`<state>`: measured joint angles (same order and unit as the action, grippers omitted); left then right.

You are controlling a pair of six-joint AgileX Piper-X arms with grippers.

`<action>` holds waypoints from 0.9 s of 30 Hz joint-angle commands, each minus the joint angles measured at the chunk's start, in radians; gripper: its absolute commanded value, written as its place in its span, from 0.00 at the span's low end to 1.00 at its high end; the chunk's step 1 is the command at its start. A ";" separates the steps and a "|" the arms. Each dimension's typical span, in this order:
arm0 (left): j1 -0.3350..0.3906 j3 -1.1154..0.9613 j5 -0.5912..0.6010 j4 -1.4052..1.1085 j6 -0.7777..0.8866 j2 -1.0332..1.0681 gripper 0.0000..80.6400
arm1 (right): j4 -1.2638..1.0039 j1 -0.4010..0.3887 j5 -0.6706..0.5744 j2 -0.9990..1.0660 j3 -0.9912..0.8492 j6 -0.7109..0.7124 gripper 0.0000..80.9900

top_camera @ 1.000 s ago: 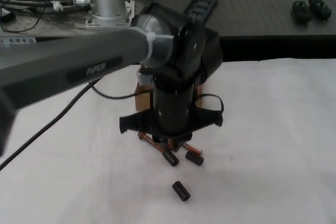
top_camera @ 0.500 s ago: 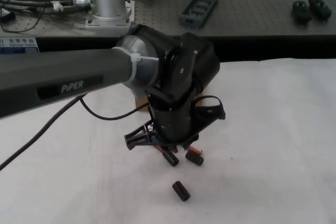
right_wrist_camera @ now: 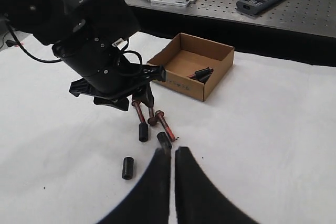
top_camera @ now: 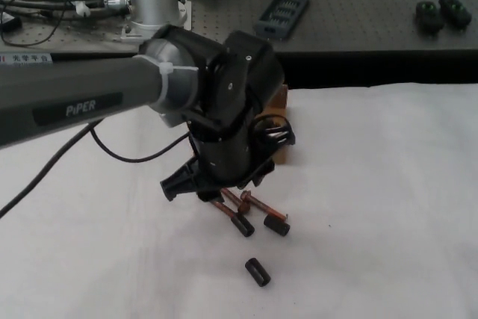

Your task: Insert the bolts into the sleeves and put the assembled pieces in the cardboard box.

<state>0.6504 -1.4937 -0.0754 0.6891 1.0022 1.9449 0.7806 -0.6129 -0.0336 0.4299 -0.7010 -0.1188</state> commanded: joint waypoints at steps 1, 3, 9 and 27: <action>0.000 0.001 -0.006 0.005 0.015 0.007 0.48 | -0.001 0.005 0.001 -0.008 -0.012 0.000 0.04; 0.000 0.001 0.030 0.005 0.015 0.025 0.48 | -0.001 0.005 0.001 -0.008 -0.012 0.000 0.04; 0.002 0.001 0.042 0.013 0.015 0.054 0.48 | -0.001 0.005 0.001 -0.008 -0.012 0.000 0.04; 0.002 0.001 0.052 0.013 0.015 0.088 0.39 | -0.001 0.005 0.001 -0.008 -0.012 0.000 0.04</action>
<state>0.6504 -1.4913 -0.0238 0.6883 1.0045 2.0168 0.7806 -0.6129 -0.0336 0.4299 -0.7010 -0.1186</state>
